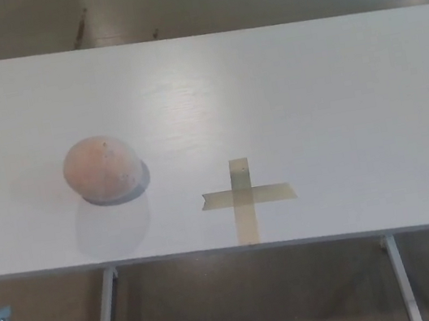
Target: Use the left hand to take the pink dumpling toy on a person's hand and put it on the desk.
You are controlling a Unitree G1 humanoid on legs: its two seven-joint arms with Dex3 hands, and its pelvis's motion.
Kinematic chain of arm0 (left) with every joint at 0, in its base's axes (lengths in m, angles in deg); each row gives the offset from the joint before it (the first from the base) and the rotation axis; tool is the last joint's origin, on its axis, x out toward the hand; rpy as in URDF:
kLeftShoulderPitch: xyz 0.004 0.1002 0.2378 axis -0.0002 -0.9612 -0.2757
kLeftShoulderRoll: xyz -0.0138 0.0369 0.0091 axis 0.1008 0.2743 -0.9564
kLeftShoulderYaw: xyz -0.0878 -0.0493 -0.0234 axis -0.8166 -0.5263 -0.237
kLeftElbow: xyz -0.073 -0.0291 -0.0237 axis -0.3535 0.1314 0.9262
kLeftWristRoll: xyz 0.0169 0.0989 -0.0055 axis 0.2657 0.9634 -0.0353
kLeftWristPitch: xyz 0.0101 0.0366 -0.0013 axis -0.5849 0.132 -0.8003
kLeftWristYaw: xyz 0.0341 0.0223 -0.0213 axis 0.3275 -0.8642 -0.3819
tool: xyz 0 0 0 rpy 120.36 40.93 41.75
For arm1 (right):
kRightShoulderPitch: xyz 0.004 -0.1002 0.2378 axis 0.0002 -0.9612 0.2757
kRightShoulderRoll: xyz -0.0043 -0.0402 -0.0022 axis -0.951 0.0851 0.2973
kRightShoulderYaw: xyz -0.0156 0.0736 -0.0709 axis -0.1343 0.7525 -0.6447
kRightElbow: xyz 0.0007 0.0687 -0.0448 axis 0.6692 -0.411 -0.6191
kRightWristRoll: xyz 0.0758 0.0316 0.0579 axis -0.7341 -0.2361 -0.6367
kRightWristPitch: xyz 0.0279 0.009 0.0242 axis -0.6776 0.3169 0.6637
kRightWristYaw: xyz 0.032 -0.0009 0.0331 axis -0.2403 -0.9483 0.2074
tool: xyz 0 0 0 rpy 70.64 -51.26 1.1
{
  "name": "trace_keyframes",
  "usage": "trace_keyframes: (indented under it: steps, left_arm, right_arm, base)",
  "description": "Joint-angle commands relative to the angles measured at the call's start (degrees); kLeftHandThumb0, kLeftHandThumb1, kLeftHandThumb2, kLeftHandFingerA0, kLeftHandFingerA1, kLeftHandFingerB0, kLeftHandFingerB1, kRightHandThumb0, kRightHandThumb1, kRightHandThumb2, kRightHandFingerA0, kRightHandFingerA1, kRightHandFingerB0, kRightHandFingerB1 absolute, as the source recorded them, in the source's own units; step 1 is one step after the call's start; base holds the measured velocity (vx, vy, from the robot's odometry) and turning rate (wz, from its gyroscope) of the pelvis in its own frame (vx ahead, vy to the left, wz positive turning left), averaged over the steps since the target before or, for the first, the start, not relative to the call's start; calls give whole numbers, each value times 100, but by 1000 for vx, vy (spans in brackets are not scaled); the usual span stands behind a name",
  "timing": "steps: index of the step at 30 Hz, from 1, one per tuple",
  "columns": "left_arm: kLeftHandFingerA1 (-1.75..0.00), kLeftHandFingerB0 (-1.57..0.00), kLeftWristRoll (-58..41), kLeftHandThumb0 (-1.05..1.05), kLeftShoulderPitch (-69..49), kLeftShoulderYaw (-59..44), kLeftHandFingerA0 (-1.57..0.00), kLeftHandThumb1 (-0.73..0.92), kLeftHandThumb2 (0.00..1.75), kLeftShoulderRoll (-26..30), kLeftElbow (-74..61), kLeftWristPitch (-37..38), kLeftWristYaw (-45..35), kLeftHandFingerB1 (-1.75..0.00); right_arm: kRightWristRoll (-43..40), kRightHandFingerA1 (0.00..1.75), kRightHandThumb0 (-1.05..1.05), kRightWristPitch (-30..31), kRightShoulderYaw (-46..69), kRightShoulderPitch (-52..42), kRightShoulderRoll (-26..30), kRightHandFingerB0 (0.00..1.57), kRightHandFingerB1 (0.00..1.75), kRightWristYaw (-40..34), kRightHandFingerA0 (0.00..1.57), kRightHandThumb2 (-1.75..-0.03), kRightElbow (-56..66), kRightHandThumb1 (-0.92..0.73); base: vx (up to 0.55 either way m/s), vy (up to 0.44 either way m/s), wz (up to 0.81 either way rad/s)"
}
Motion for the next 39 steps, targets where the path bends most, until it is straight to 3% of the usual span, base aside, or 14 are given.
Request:
trace_keyframes:
  steps: [1,2,3,4,8,9,10,13,15,19,20,21,30,39]
  left_arm:
    - [-49,-23,1628,-77,1914,901,-36,64,97,169,3360,-497,1938,-41]
    - [-49,-23,1624,-77,2076,918,-36,64,97,168,3561,-569,2033,-41]
    - [-34,-37,1464,-72,2508,807,-38,73,64,60,4128,-817,2395,-33]
    - [-47,-26,1285,-78,2760,690,-31,70,100,-9,4536,-987,2571,-43]
    - [-48,-21,718,-69,3168,323,-30,71,105,-112,5572,-1208,2730,-43]
    - [-48,-21,696,-69,3191,311,-30,71,105,-112,5634,-1215,2738,-43]
    - [-33,-24,837,-68,3233,441,-34,88,67,-46,5799,-1167,2788,-30]
    - [-42,-13,1344,-73,3400,957,-22,78,95,254,6181,-958,2697,-38]
    - [-32,-15,1386,-70,3567,1048,-28,92,68,356,6260,-892,2560,-27]
    - [-32,-15,1359,-71,3717,1152,-29,91,68,489,6423,-814,2503,-27]
    - [-41,-8,1348,-74,3747,1194,-18,78,98,544,6490,-848,2426,-37]
    - [-45,0,1357,-34,3768,1230,0,56,112,561,6533,-852,2415,-47]
    - [-45,-1,1202,-34,4207,1504,-1,56,111,592,7094,-592,2536,-47]
    - [-42,-9,1172,-73,4392,1600,-20,75,95,641,7252,-516,2551,-36]
  right_arm:
    - [98,55,-39,-128,-16,-283,-50,25,48,-121,40,-94,-7,-60]
    - [105,55,-39,-137,-23,-290,-55,25,48,-126,40,-94,-5,-60]
    - [113,53,-41,-192,-31,-313,-77,31,49,-143,39,-93,1,-62]
    - [124,54,-41,-239,-41,-335,-89,37,51,-158,41,-92,5,-62]
    - [122,56,-40,-408,-31,-397,-134,37,52,-274,45,-93,28,-62]
    - [117,56,-40,-422,-25,-397,-137,37,52,-285,45,-93,31,-62]
    - [111,57,-38,-491,-7,-373,-145,40,53,-359,49,-93,36,-62]
    - [10,44,-31,-646,130,-251,-167,48,40,-596,58,-63,58,-76]
    - [-70,44,-31,-641,224,-128,-182,48,40,-703,60,-62,65,-75]
    - [-104,44,-30,-613,278,-39,-248,47,40,-815,61,-62,53,-75]
    - [-137,44,-29,-593,316,-36,-269,47,40,-818,61,-62,48,-75]
    - [-156,44,-30,-590,338,-40,-270,46,39,-809,60,-62,49,-75]
    - [-98,44,-29,-526,439,179,-241,47,39,-769,59,-62,43,-74]
    - [21,44,-30,-583,387,220,-211,50,41,-722,59,-62,35,-74]
  base:
    - [0,0,0]
    - [0,0,0]
    - [0,0,0]
    - [0,0,0]
    - [0,0,0]
    - [0,0,0]
    - [0,0,0]
    - [0,0,0]
    - [0,0,0]
    - [0,0,0]
    - [0,0,0]
    - [0,0,0]
    - [0,0,0]
    - [0,0,0]
